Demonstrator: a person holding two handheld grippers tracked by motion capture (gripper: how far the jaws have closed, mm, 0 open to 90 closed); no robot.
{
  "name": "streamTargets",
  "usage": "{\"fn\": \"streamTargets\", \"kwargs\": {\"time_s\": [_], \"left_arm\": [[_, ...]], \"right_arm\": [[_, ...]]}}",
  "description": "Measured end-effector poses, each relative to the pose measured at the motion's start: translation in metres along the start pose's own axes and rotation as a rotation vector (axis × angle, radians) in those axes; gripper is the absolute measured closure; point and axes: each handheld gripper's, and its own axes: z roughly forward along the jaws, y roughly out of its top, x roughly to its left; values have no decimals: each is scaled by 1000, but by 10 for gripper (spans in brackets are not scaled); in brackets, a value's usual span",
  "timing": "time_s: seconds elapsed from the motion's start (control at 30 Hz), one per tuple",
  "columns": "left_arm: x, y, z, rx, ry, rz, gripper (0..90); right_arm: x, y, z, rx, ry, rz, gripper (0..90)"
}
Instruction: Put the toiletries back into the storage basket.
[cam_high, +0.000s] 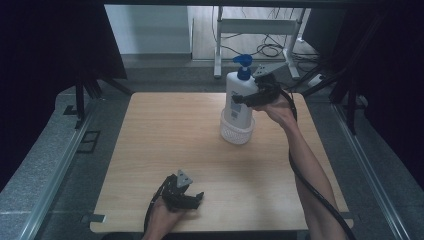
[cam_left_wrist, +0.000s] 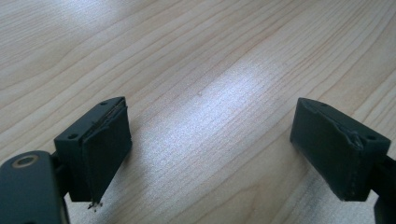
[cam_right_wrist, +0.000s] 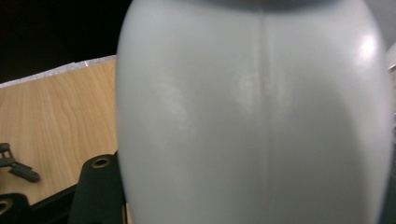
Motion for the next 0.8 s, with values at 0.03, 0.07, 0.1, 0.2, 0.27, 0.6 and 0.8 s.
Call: {"fn": "streamTargets", "kwargs": {"time_s": [0.03,0.07,0.1,0.2,0.27,0.6,0.8], "left_arm": [[0,0,0,0,0,0,118],[0,0,0,0,0,0,118],[0,0,0,2,1,1,117],[0,0,0,2,1,3,118],[0,0,0,2,1,2,117],[0,0,0,2,0,0,117],[0,0,0,3,0,1,117]], "right_arm": [[-1,-1,1,3,-2,1,374],[-3,-2,3,4,-3,5,374],[-4,-4,5,6,-5,6,374],[-7,-9,9,13,-7,9,374],[-10,-14,13,25,-13,15,374],[-12,-28,25,42,-3,15,373],[-13,-37,31,50,4,14,373]]}}
